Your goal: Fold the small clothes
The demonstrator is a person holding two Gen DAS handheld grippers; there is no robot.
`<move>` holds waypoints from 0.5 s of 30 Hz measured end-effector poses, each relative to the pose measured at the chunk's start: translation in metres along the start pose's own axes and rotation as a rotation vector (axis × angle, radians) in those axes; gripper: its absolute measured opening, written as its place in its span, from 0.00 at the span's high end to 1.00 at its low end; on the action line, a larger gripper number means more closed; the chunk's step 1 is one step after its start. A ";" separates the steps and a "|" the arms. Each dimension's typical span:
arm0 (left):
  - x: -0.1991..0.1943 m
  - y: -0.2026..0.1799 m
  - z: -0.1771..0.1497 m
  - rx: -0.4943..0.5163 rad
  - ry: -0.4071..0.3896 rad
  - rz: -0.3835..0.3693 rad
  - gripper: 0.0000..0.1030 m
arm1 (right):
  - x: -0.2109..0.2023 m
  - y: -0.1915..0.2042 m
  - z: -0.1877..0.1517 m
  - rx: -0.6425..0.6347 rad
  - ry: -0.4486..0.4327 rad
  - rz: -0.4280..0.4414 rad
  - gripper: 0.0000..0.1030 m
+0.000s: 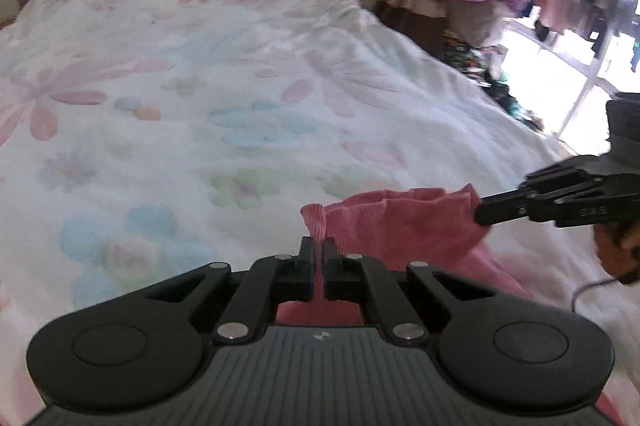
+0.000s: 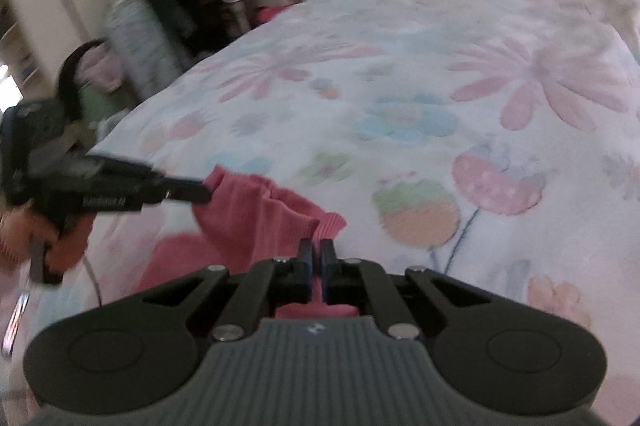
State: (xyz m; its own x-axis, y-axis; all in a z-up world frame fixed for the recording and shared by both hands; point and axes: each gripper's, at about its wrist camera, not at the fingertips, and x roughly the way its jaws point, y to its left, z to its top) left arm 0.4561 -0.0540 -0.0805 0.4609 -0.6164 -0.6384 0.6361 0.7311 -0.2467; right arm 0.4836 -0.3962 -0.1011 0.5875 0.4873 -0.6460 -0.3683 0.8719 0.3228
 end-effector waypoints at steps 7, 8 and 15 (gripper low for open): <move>0.007 -0.040 -0.067 0.140 0.173 0.017 0.96 | -0.007 0.038 -0.070 -0.191 0.146 0.003 1.00; 0.011 -0.041 -0.073 0.138 0.199 0.024 0.95 | -0.004 0.041 -0.079 -0.205 0.169 -0.007 1.00; -0.016 -0.032 -0.084 0.068 0.220 0.054 0.87 | -0.021 0.051 -0.109 -0.190 0.225 -0.021 0.92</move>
State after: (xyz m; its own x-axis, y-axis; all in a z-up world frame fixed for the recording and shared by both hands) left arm 0.3766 -0.0426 -0.1234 0.3544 -0.4928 -0.7947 0.6575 0.7356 -0.1629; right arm 0.3736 -0.3678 -0.1466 0.4294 0.4275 -0.7955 -0.4981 0.8469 0.1862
